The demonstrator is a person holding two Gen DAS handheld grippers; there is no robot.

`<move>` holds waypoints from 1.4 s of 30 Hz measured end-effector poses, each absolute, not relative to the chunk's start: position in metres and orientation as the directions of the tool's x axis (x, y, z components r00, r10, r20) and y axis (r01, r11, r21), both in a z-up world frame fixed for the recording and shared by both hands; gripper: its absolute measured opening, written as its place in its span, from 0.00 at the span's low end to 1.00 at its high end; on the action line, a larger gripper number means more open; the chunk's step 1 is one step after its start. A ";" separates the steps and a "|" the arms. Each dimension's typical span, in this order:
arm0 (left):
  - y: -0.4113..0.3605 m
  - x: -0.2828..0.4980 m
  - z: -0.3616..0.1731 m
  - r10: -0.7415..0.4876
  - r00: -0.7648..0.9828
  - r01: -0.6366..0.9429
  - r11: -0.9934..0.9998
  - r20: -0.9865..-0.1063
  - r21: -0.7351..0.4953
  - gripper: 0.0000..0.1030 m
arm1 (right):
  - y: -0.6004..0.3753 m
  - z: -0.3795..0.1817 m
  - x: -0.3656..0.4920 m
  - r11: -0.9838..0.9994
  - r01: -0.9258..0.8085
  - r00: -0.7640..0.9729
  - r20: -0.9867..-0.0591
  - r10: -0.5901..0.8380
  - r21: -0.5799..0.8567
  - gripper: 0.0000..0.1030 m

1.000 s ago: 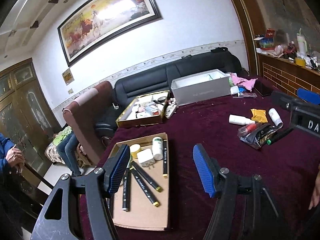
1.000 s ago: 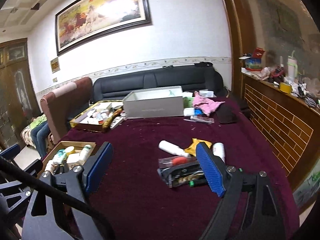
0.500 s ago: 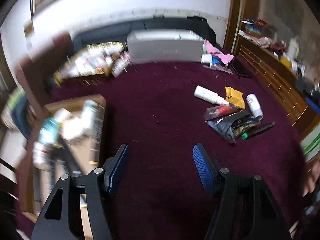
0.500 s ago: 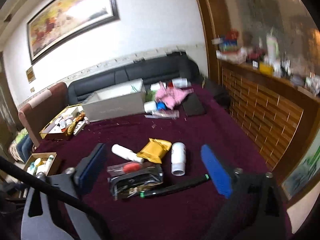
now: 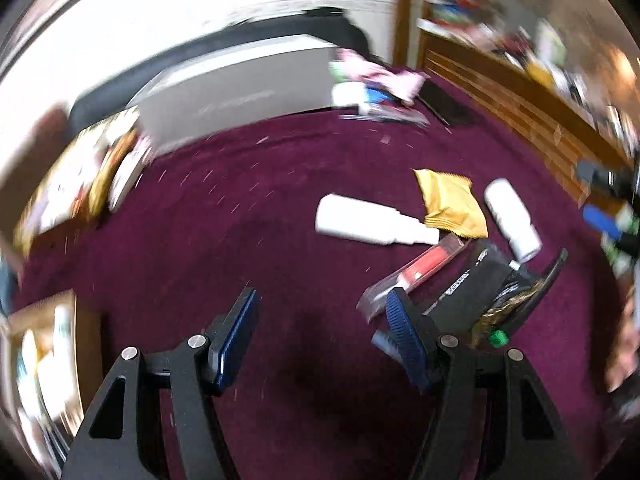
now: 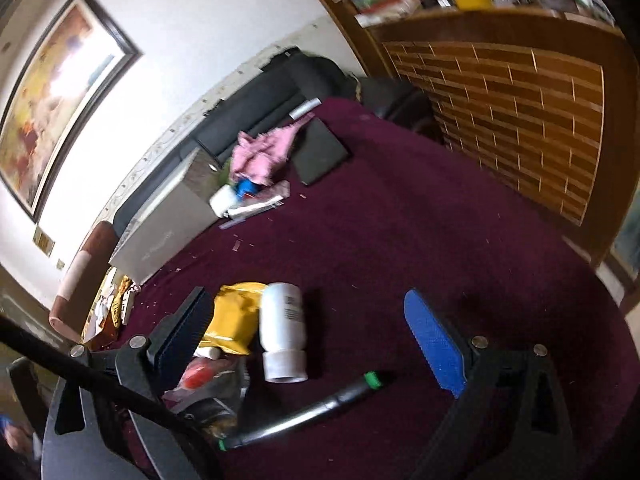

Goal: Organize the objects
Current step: 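Move both grippers to the loose items and grasp the red candle box with the left gripper, then grasp the white spray bottle with the right gripper while the left gripper holds the candle box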

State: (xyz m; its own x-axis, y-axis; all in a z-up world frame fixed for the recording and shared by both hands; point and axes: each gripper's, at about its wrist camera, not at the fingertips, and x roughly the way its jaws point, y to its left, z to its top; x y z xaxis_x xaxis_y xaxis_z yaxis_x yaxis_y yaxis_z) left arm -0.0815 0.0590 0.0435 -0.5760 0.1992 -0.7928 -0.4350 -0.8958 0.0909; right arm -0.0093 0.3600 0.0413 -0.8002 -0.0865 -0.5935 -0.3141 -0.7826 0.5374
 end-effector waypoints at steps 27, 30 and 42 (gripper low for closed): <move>0.099 -0.077 0.018 0.373 -0.364 -0.621 -0.780 -0.853 -0.076 0.22 | 0.338 0.037 -0.014 -0.826 -0.282 -0.777 -0.621 -0.101 0.488 0.94; 0.077 -0.067 0.029 0.374 -0.399 -0.583 -0.808 -0.837 -0.083 0.22 | 0.337 0.034 -0.016 -0.832 -0.283 -0.770 -0.630 -0.099 0.477 0.94; -0.012 -0.006 0.030 0.260 -0.477 -0.428 -0.903 -0.839 -0.037 0.22 | 0.326 0.041 -0.034 -0.865 -0.238 -0.705 -0.691 -0.159 0.442 0.94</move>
State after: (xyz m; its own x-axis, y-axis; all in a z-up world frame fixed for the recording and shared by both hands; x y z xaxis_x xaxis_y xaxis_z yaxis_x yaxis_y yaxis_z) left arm -0.0062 -0.0123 0.0304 -0.4774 0.2604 -0.8392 -0.4277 -0.9031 -0.0369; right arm -0.0344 0.3265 0.0408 -0.7054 -0.1586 -0.6908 -0.2379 -0.8651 0.4415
